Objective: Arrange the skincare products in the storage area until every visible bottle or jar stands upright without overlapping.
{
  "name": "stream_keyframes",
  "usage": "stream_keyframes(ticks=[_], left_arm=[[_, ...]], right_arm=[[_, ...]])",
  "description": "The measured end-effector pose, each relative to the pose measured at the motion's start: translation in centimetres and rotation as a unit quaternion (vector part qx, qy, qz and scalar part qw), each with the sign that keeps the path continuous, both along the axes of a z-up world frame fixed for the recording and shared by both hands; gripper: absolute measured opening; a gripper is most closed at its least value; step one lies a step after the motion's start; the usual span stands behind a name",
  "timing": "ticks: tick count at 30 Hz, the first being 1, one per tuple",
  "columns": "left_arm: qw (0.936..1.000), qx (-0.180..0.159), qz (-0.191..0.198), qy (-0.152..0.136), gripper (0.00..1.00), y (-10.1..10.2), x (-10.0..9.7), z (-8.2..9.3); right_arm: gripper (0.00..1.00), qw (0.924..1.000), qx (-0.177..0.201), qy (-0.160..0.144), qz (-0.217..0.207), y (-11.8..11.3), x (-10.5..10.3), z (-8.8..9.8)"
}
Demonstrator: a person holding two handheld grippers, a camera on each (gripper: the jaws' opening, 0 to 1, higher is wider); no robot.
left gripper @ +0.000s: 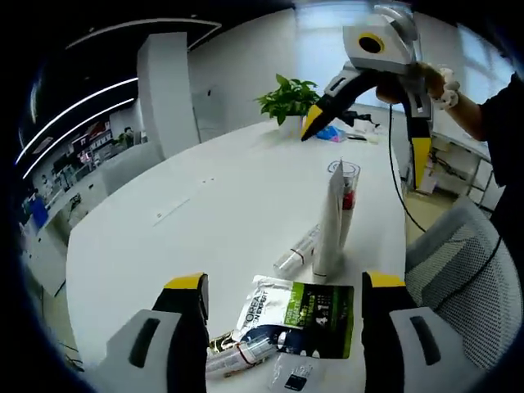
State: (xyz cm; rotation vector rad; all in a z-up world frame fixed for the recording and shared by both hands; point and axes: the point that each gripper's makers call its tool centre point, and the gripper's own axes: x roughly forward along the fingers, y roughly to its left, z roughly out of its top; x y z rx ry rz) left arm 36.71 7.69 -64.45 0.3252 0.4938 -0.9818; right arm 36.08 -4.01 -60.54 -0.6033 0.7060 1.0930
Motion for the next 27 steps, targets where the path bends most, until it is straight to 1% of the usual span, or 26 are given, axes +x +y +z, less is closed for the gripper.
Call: stream_keyframes(ticks=[5, 6, 7, 9, 12, 14, 16, 18, 20, 22, 25, 27], left_arm=[[0.9995, 0.003, 0.029, -0.013, 0.78, 1.3, -0.2, 0.6], [0.9993, 0.003, 0.033, -0.020, 0.79, 1.5, -0.3, 0.8], [0.9991, 0.004, 0.036, -0.020, 0.79, 1.7, -0.4, 0.9], [0.9986, 0.004, 0.047, -0.025, 0.80, 2.0, -0.6, 1.2], [0.9982, 0.005, 0.056, -0.022, 0.84, 2.2, -1.0, 1.2], [0.9985, 0.010, 0.051, -0.018, 0.88, 2.2, -1.5, 1.0], [0.9983, 0.014, 0.054, -0.016, 0.88, 2.3, -1.8, 0.8], [0.9980, 0.018, 0.057, -0.021, 0.89, 2.4, -2.2, 0.7], [0.9981, 0.012, 0.059, -0.016, 0.94, 2.2, -2.6, 0.8], [0.9984, -0.008, 0.054, -0.017, 0.96, 1.7, -3.1, 1.2], [0.9982, 0.002, 0.056, -0.023, 0.97, 1.9, -3.1, 1.1], [0.9977, 0.028, 0.057, -0.024, 0.97, 2.8, -3.1, 0.6]], right_arm=[[0.96, 0.9998, 0.006, -0.010, -0.013, -1.4, -0.6, -0.5], [0.96, 0.9997, 0.003, -0.010, -0.023, -2.0, -0.7, -0.7], [0.96, 0.9992, 0.015, -0.014, -0.034, -2.2, -0.6, -0.6], [0.97, 0.9985, 0.031, -0.006, -0.045, -2.4, -0.8, -0.6], [0.97, 0.9978, 0.037, -0.018, -0.051, -3.0, -0.9, -0.6], [0.99, 0.9975, 0.041, -0.019, -0.054, -3.3, -1.3, -0.6], [0.99, 0.9971, 0.050, -0.017, -0.055, -3.4, -1.4, -0.6], [0.99, 0.9970, 0.051, -0.018, -0.055, -3.5, -1.5, -0.8], [0.99, 0.9965, 0.051, -0.025, -0.061, -3.7, -1.6, -0.9], [0.98, 0.9958, 0.054, -0.034, -0.065, -3.8, -1.6, -0.9], [0.99, 0.9951, 0.059, -0.026, -0.076, -3.7, -2.0, -1.1], [0.99, 0.9952, 0.056, -0.023, -0.077, -3.5, -2.4, -1.3]])
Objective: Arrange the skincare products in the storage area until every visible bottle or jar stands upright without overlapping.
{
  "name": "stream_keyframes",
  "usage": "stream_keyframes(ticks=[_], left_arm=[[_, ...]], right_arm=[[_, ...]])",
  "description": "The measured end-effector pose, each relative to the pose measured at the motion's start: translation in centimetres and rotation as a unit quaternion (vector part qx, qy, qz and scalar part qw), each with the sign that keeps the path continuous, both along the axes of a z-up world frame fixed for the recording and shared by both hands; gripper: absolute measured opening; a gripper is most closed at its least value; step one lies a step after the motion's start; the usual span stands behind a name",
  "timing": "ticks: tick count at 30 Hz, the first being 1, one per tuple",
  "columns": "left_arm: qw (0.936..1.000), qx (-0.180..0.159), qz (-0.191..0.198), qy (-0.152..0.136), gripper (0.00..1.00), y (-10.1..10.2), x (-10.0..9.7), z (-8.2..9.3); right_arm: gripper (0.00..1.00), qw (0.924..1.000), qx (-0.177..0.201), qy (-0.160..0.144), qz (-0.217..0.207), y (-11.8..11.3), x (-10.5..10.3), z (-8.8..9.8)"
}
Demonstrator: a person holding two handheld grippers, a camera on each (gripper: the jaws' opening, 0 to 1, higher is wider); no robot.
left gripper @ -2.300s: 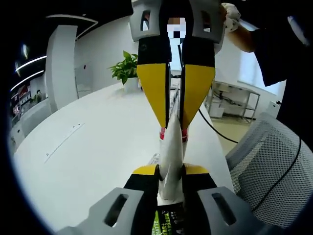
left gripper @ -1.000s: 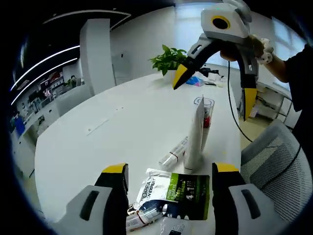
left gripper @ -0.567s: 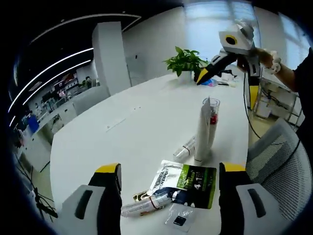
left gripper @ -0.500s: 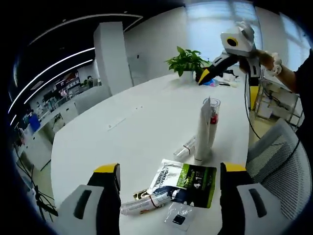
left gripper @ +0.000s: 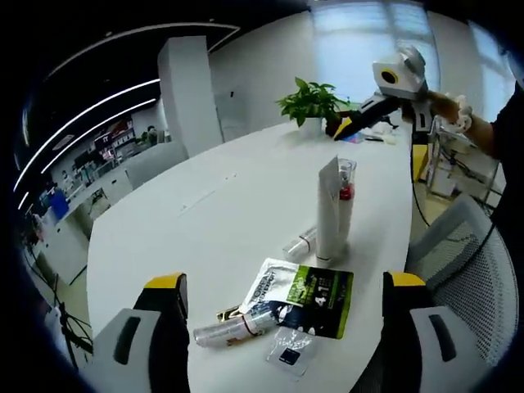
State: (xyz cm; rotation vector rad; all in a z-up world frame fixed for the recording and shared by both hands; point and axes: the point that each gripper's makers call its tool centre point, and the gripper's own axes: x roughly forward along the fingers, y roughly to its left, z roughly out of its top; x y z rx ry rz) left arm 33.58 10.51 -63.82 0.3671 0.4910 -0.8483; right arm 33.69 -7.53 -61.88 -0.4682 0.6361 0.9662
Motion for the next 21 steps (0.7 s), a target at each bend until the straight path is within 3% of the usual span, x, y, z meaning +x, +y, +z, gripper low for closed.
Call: stream_keyframes(ticks=[4, 10, 13, 16, 21], left_arm=[[0.9997, 0.023, -0.002, 0.002, 0.97, 1.7, 0.5, -0.9], [0.9973, 0.063, -0.035, 0.016, 0.97, 3.5, 0.8, -2.2], [0.9956, 0.078, -0.046, 0.024, 0.97, 4.3, 1.3, -2.8], [0.9916, 0.105, -0.070, 0.030, 0.97, 5.6, 2.3, -3.9], [0.9865, 0.122, -0.101, 0.043, 0.92, 6.1, 2.7, -4.8]], right_arm=[[0.99, 0.9997, -0.007, 0.000, -0.022, 0.0, -0.2, -0.3], [1.00, 0.9990, 0.004, -0.006, -0.044, 0.7, -0.1, 0.1], [1.00, 0.9982, -0.020, -0.013, -0.055, 0.8, -0.4, -0.3], [1.00, 0.9977, -0.018, -0.003, -0.065, 1.1, -0.8, -0.7], [1.00, 0.9967, -0.023, -0.001, -0.078, 1.3, -1.4, -1.2]])
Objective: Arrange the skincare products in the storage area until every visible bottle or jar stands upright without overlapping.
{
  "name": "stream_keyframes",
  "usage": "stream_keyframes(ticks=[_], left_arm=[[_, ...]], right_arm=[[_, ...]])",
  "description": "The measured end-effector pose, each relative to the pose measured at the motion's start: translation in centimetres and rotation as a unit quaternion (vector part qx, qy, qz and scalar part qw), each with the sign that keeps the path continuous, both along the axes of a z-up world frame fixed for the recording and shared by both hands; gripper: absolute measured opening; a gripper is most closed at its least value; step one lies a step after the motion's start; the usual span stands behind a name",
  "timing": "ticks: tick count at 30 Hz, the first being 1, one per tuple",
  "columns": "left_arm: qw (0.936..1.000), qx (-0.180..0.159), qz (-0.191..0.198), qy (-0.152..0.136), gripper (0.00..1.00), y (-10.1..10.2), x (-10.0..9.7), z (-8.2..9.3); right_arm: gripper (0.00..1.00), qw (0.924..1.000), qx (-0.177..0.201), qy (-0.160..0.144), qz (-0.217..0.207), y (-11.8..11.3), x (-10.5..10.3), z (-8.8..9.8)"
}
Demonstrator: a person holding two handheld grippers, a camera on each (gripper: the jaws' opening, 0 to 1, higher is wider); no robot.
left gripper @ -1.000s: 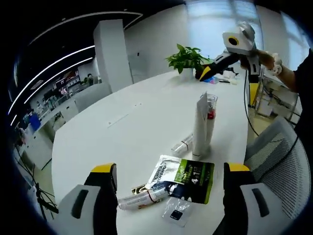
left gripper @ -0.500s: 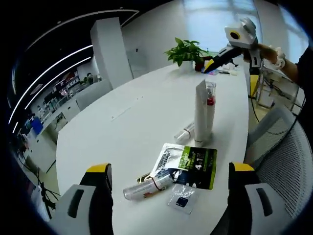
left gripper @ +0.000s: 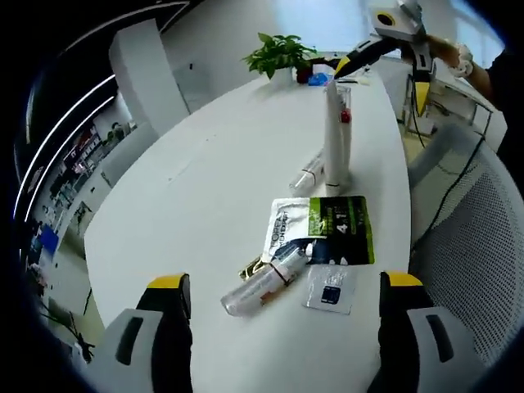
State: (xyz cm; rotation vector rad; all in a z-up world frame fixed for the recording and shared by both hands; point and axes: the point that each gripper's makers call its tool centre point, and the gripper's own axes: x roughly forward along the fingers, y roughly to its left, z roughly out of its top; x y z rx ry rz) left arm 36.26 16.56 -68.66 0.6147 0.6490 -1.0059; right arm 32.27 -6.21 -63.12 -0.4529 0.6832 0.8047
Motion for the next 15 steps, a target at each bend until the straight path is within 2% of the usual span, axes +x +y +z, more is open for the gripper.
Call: stream_keyframes(ticks=[6, 8, 10, 15], left_arm=[[0.9975, 0.035, -0.060, 0.016, 0.82, -0.2, 0.5, -1.8], [0.9954, 0.048, -0.082, 0.009, 0.73, -0.5, 1.1, -2.2], [0.9924, 0.061, -0.106, 0.016, 0.66, -0.8, 1.2, -2.8], [0.9808, 0.111, -0.160, 0.015, 0.58, -1.2, 1.9, -4.3]], right_arm=[[0.99, 0.9998, 0.004, 0.000, -0.019, 0.0, -0.3, -0.1], [0.99, 0.9997, 0.003, 0.004, -0.024, -0.1, -0.5, -0.4], [0.99, 0.9995, -0.001, 0.009, -0.029, -0.4, -0.7, -0.7], [0.99, 0.9991, -0.014, 0.014, -0.038, -0.9, -0.9, -0.9]])
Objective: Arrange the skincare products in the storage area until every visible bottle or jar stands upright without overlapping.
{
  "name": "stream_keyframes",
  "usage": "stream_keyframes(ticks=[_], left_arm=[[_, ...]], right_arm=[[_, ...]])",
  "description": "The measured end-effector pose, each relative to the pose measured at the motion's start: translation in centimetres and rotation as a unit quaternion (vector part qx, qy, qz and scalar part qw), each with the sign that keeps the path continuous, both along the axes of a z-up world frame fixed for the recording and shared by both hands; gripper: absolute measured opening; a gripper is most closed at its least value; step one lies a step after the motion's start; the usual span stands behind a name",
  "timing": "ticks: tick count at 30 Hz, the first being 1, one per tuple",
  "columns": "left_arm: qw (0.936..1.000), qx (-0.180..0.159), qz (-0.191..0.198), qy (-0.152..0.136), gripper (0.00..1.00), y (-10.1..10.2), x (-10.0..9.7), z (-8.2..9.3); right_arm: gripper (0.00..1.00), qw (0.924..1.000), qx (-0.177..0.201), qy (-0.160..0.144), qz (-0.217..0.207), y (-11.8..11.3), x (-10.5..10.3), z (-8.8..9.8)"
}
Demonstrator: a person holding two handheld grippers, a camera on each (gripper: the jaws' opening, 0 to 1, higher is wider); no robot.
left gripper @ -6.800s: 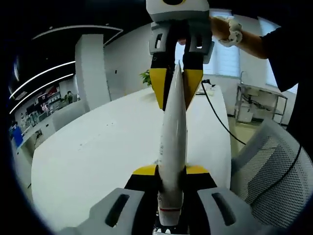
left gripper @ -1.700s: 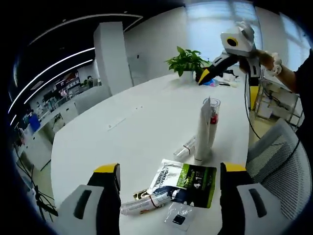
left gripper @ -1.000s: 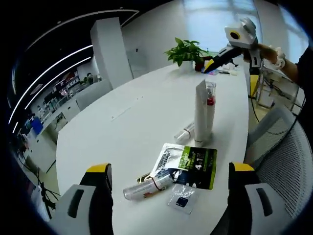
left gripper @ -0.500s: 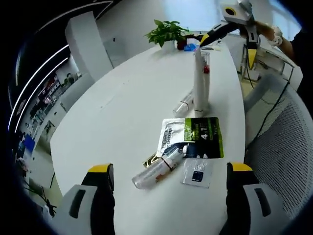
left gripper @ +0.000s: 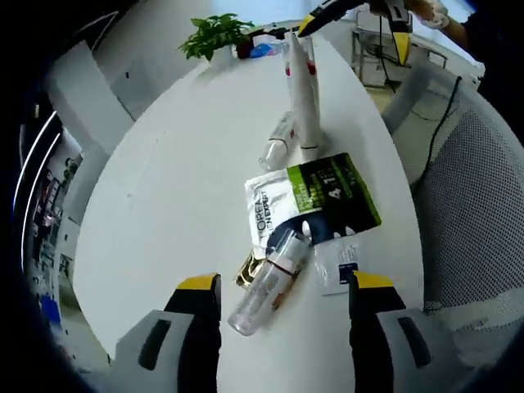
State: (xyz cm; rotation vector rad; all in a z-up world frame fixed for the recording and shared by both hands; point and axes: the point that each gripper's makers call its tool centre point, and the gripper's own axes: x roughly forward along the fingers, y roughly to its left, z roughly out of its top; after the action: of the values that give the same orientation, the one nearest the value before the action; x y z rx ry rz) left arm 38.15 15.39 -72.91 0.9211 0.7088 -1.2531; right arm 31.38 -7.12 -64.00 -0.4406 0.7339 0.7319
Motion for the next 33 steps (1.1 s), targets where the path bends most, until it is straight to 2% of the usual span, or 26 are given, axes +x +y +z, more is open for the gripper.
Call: stream_keyframes(ticks=[4, 7, 10, 14, 18, 20, 21, 31, 33], left_arm=[[0.9998, 0.011, -0.012, 0.007, 0.47, -0.2, 0.7, -0.9], [0.9992, 0.026, -0.025, 0.014, 0.45, -0.2, 1.0, -1.9], [0.9974, 0.054, -0.048, -0.006, 0.39, 0.2, 1.5, -2.7], [0.9964, 0.064, -0.055, 0.011, 0.33, 0.5, 1.4, -3.7], [0.9956, 0.067, -0.064, 0.014, 0.30, 0.5, 1.5, -4.1], [0.9957, 0.068, -0.062, 0.014, 0.21, 0.5, 1.9, -4.1], [0.9957, 0.068, -0.059, 0.021, 0.22, 0.5, 1.8, -4.1], [0.9939, 0.077, -0.077, 0.017, 0.19, 0.7, 2.0, -4.5], [0.9947, 0.073, -0.069, 0.021, 0.17, 0.6, 2.0, -4.4]], right_arm=[[0.99, 1.0000, 0.001, 0.000, -0.007, 0.0, -0.2, 0.1], [0.99, 0.9999, -0.003, 0.002, -0.011, -0.1, -0.3, -0.1], [0.99, 0.9999, -0.004, 0.007, -0.014, -0.3, -0.4, -0.3], [0.99, 0.9997, -0.004, 0.011, -0.019, -0.4, -0.3, -0.5], [0.99, 0.9995, -0.004, 0.016, -0.028, -0.7, -0.1, -0.8], [0.99, 0.9993, -0.002, 0.022, -0.031, -0.8, 0.0, -1.1], [0.99, 0.9992, 0.000, 0.025, -0.031, -0.8, 0.0, -1.2], [0.99, 0.9989, 0.010, 0.030, -0.034, -0.7, 0.1, -1.5], [0.99, 0.9989, 0.012, 0.031, -0.032, -0.7, 0.0, -1.6]])
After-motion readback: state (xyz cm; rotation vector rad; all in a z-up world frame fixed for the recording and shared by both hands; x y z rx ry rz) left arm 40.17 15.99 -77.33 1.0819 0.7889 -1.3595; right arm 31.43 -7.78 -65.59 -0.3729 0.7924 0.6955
